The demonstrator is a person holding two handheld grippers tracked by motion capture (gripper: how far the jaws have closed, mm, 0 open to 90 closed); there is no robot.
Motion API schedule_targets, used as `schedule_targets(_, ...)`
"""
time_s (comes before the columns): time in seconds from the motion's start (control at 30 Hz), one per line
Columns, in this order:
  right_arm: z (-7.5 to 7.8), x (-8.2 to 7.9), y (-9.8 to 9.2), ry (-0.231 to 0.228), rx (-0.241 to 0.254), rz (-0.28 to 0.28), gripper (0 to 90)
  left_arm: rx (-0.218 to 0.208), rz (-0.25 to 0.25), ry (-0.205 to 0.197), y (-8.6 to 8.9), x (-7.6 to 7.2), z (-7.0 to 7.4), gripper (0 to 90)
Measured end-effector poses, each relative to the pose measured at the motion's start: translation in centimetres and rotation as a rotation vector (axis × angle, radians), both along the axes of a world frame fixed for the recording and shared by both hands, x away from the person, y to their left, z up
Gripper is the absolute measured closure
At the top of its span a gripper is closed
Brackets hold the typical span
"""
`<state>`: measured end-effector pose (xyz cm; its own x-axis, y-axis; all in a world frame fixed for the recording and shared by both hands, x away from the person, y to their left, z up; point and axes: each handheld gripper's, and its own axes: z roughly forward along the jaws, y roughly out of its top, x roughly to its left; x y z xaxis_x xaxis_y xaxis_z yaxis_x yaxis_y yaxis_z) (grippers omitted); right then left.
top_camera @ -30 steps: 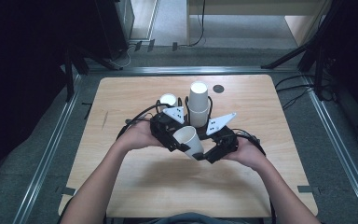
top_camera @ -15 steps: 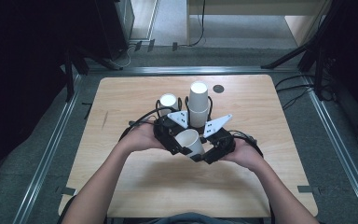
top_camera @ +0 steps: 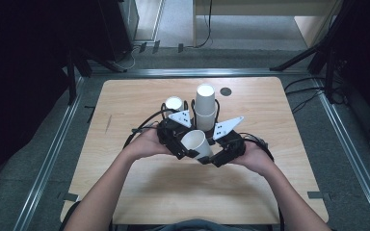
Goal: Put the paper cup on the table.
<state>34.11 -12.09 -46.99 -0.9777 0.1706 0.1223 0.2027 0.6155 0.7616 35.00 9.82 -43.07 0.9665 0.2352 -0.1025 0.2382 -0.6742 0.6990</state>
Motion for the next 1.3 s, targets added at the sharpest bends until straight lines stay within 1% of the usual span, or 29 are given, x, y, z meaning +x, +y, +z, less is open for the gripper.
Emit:
schedule_targets(0.07, 0.1, 0.1, -0.1, -0.004, 0.006, -0.006, 33.1, -0.021, 0.014, -0.002, 0.2, 0.0, 0.0, 5.7)
schedule_targets(0.1, 0.1, 0.1, -0.2, -0.002, 0.005, -0.007, 33.1, -0.042, 0.027, 0.006, 0.2, -0.1, -0.1, 5.7)
schedule_targets(0.13, 0.1, 0.1, -0.2, -0.008, 0.008, -0.01, 33.1, -0.052, 0.035, 0.006, 0.3, -0.1, -0.2, 5.7)
schedule_targets(0.17, 0.1, 0.1, -0.3, -0.005, 0.009, -0.011, 33.1, -0.065, 0.039, 0.017, 0.3, -0.1, -0.3, 5.7)
schedule_targets(0.2, 0.1, 0.0, -0.3, -0.005, 0.009, -0.014, 33.1, -0.078, 0.048, 0.015, 0.3, -0.2, -0.5, 5.7)
schedule_targets(0.27, 0.2, 0.0, -0.4, -0.004, 0.01, -0.019, 33.0, -0.081, 0.052, 0.02, 0.2, -0.3, -0.7, 5.7)
schedule_targets(0.33, 0.3, 0.0, -0.5, -0.003, 0.02, -0.024, 33.0, -0.088, 0.063, 0.01, 0.2, -0.5, -0.8, 5.7)
schedule_targets(0.37, 0.3, 0.0, -0.5, -0.004, 0.023, -0.024, 33.0, -0.099, 0.067, 0.006, 0.2, -0.5, -0.9, 5.9)
schedule_targets(0.47, 0.4, 0.1, -0.6, -0.006, 0.027, -0.025, 33.0, -0.128, 0.085, 0.024, 0.2, -0.6, -1.0, 6.7)
schedule_targets(0.53, 0.4, 0.0, -0.7, -0.004, 0.027, -0.025, 33.0, -0.138, 0.089, 0.028, 0.2, -0.6, -1.2, 6.7)
schedule_targets(0.6, 0.4, 0.0, -0.6, -0.002, 0.027, -0.026, 33.0, -0.155, 0.09, 0.051, 0.2, -0.5, -1.4, 6.7)
schedule_targets(0.67, 0.3, 0.0, -0.6, 0.0, 0.028, -0.024, 33.0, -0.158, 0.09, 0.056, 0.1, -0.5, -1.4, 6.8)
schedule_targets(0.7, 0.3, 0.0, -0.6, 0.001, 0.031, -0.025, 32.9, -0.168, 0.092, 0.056, 0.1, -0.5, -1.4, 7.0)
schedule_targets(0.77, 0.4, 0.0, -0.6, 0.004, 0.035, -0.024, 32.9, -0.183, 0.097, 0.045, 0.2, -0.6, -1.3, 13.6)
schedule_targets(0.8, 0.4, 0.0, -0.6, 0.004, 0.037, -0.027, 32.9, -0.191, 0.101, 0.031, 0.3, -0.7, -1.2, 13.8)
schedule_targets(0.83, 0.4, 0.0, -0.6, 0.008, 0.04, -0.029, 33.0, -0.2, 0.098, 0.033, 0.4, -0.7, -1.2, 15.0)
schedule_targets(0.87, 0.4, 0.1, -0.6, 0.009, 0.047, -0.032, 32.9, -0.203, 0.099, 0.043, 0.4, -0.7, -1.2, 15.6)
schedule_targets(0.9, 0.5, 0.1, -0.7, 0.007, 0.049, -0.033, 33.0, -0.202, 0.102, 0.042, 0.4, -0.7, -1.3, 15.7)
schedule_targets(0.93, 0.5, 0.1, -0.7, 0.006, 0.049, -0.034, 32.9, -0.208, 0.096, 0.05, 0.5, -0.6, -1.3, 16.9)
schedule_targets(0.97, 0.5, 0.1, -0.7, 0.006, 0.048, -0.035, 33.0, -0.213, 0.095, 0.053, 0.5, -0.7, -1.4, 19.5)
schedule_targets(1.13, 0.4, 0.1, -0.7, 0.009, 0.049, -0.033, 33.1, -0.213, 0.092, 0.042, 0.4, -0.8, -1.3, 20.6)
schedule_targets(1.3, 0.4, 0.1, -0.6, 0.007, 0.039, -0.033, 33.5, -0.2, 0.085, 0.032, 0.2, -0.8, -1.3, 23.5)
